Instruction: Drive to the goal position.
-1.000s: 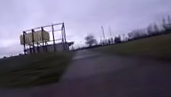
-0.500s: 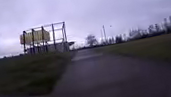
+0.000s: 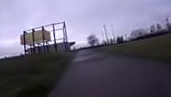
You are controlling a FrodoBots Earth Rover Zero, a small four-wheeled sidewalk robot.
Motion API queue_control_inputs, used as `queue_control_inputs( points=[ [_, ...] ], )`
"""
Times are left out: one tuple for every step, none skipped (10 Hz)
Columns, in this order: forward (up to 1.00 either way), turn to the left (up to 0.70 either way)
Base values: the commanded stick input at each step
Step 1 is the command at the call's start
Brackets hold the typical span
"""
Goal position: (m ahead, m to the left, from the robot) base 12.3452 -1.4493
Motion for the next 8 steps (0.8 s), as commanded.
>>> queue_control_inputs(
  points=[
    [1.00,0.00],
    [1.00,0.00],
    [1.00,0.00],
    [1.00,0.00],
    [1.00,0.00],
    [1.00,0.00],
    [1.00,0.00],
    [1.00,0.00]
  ],
)
